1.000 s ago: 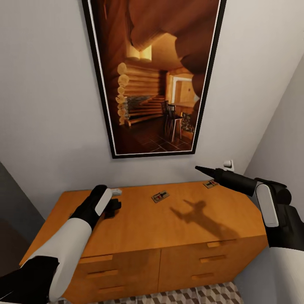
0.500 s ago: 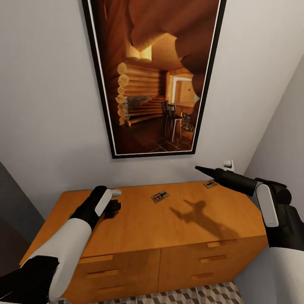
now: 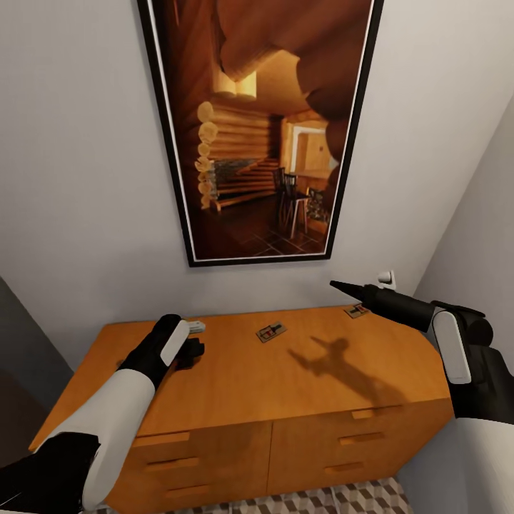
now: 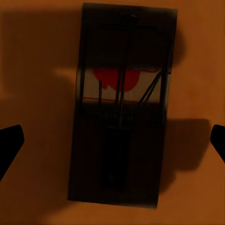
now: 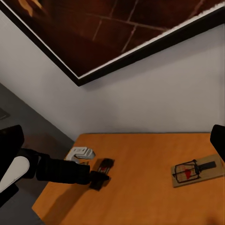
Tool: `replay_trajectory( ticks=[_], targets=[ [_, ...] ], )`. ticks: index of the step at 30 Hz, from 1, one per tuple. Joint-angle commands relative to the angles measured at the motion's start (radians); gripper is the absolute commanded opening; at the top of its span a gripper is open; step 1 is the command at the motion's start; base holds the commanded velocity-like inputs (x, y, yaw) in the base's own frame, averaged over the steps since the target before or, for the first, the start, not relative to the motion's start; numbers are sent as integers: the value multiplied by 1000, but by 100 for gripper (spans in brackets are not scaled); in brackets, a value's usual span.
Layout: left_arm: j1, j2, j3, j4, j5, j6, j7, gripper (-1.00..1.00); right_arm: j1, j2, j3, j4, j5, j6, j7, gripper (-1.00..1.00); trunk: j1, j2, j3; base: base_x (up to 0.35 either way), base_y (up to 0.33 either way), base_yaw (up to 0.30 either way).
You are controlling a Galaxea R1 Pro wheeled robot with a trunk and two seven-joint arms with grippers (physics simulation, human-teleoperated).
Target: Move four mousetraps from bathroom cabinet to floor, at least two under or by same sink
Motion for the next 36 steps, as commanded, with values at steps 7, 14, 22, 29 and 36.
replay_trajectory(
  ticks=[7, 14, 22, 29, 36],
  targets=[
    [-1, -1, -4, -2, 11, 2, 10, 100, -1, 0, -1, 0, 3, 4, 5, 100, 27, -51, -24, 0, 0, 0],
    [-1, -1, -4, -2, 10, 2, 10, 100, -1, 0, -1, 0, 3, 4, 5, 100, 54, -100, -46, 0, 0, 0],
    [-1, -2, -4, -2, 11, 2, 10, 100, -1, 0, -1, 0, 3, 4, 5, 100, 85, -156, -71, 0, 0, 0],
    [-1, -3, -4, -2, 11, 2, 10, 100, -1, 0, -1, 0, 3, 4, 5, 100, 112, -205, -93, 0, 0, 0],
    [-1, -2, -4, -2, 12, 2, 10, 100, -1, 0, -1, 0, 3, 4, 5, 100, 131, -240, -109, 0, 0, 0]
  ],
)
